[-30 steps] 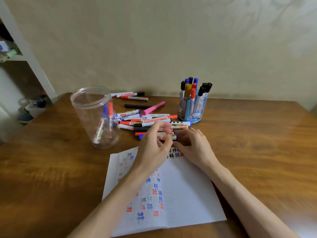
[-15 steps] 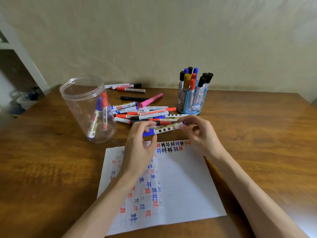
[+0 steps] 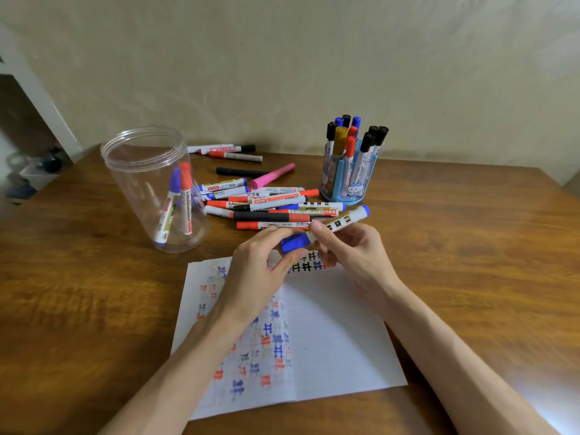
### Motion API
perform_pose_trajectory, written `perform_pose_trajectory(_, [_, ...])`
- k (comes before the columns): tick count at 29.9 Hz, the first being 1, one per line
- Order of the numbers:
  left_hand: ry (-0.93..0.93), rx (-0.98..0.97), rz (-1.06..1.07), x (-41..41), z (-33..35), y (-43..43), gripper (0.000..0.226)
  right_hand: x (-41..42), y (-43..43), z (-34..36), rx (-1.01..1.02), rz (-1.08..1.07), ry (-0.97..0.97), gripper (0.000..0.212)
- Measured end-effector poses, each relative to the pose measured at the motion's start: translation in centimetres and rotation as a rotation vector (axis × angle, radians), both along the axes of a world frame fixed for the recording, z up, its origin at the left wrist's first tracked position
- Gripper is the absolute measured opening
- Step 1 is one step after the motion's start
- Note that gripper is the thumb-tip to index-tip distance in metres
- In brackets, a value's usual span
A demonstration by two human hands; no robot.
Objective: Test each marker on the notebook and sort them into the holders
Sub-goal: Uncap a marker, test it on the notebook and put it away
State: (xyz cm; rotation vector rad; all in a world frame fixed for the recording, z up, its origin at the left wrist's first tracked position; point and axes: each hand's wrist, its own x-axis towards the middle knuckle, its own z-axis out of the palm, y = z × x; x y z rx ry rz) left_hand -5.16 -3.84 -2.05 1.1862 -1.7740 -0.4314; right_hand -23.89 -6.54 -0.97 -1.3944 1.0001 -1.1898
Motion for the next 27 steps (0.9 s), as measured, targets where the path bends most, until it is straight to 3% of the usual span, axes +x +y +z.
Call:
perform_pose_trajectory(7, [-0.011,-0.045,0.015,-0.1,0.2,0.2,0.038,0.1,0.1,-0.1,-0.010,0.030,-0.038,0.034])
perform_pose_trajectory(18, [0.179,0.243,-0.166,-0.8,1.2,0.5,0.018,-1.8,-0.1,1.3,-0.128,0.093,0.084,0.022])
perform_pose_trajectory(20, [0.190,0.255,-0.192,-1.0,1.4,0.5,0.023,-2.1,-0.2,1.4,-0.134,0.101,0.096,0.022])
perform_pose_trajectory(25, [0.271,0.305,-0.199,-0.5,1.5,0.3,0.017,-1.5,-0.4,0.9,-0.051,0.147,-0.014,0.046])
perform_pose_trajectory(27, [0.281,0.311,-0.144,-0.1,1.1,0.1,0.022,-1.0,-0.2,0.7,0.028,0.128,-0.107,0.042])
